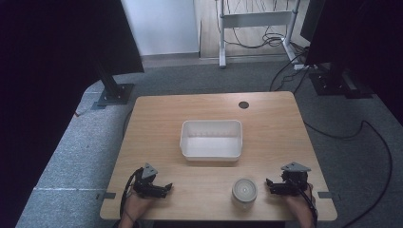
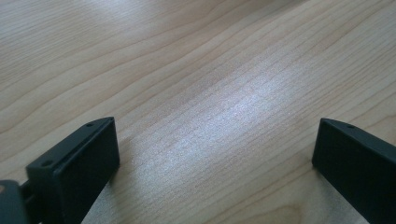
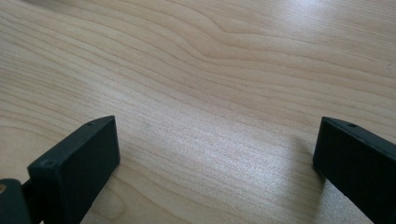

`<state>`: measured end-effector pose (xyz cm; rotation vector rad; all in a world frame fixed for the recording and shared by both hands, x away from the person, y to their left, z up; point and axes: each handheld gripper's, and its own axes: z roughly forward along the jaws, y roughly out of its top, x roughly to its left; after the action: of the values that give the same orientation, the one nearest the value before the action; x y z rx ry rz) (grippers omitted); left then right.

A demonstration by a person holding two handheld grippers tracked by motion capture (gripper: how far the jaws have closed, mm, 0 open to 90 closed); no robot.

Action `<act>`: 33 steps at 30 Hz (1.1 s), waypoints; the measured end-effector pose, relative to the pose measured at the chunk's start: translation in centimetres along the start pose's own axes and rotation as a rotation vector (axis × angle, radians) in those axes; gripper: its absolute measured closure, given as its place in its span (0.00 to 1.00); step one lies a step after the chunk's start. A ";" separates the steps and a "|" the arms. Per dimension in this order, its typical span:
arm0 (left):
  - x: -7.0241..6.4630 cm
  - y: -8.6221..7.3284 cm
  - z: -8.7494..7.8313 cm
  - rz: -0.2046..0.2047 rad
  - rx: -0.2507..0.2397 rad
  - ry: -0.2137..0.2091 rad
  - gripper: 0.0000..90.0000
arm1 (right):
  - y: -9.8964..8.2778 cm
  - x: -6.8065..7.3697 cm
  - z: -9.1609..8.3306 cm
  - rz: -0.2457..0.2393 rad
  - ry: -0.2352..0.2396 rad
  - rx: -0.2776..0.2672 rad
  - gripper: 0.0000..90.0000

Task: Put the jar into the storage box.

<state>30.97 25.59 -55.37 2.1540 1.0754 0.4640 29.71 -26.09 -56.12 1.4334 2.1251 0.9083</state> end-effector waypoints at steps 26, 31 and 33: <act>0.2 -0.4 -0.6 -0.042 -0.049 0.004 0.07 | -0.1 0.1 -0.1 0.000 0.001 -0.003 0.01; -0.1 -0.3 -1.0 -0.024 -0.059 0.007 0.07 | -0.1 0.1 -0.1 0.000 0.001 -0.003 0.01; -0.2 -0.2 -1.2 -0.018 -0.065 0.008 0.07 | -0.1 0.1 -0.1 0.001 0.001 -0.003 0.01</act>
<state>30.09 26.04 -54.65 2.0856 1.0682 0.4929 29.60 -26.07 -56.11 1.4324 2.1233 0.9119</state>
